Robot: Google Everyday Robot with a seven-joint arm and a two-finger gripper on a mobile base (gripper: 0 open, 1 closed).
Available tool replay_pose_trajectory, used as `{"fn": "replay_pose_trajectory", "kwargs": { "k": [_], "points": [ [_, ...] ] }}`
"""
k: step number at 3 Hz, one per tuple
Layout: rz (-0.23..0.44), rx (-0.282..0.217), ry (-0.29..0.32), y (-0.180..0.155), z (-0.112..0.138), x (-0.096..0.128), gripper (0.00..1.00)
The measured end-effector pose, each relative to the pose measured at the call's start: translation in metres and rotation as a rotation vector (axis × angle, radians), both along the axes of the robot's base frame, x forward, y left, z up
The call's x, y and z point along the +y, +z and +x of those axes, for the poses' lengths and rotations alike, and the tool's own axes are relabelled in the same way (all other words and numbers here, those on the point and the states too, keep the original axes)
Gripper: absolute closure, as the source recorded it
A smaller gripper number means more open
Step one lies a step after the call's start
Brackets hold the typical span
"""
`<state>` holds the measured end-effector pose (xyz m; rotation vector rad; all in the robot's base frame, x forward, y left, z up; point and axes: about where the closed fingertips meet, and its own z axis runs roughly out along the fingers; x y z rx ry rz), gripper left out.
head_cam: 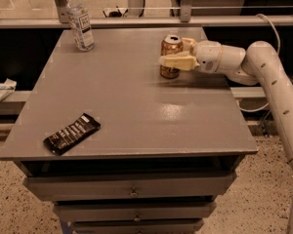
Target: Place orange can upright
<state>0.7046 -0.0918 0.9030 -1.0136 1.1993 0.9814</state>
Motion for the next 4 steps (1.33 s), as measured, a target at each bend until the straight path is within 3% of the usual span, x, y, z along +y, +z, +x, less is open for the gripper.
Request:
{"fn": "replay_pose_trajectory", "kwargs": {
  "k": [1,3,4],
  "points": [
    [-0.033,0.022,-0.016,-0.005,-0.001,-0.011,0.00],
    [-0.247,0.001,-0.073,0.018,-0.020,-0.050,0.00],
    [-0.264,-0.004,-0.075,0.020,-0.022,-0.051,0.00]
  ]
}}
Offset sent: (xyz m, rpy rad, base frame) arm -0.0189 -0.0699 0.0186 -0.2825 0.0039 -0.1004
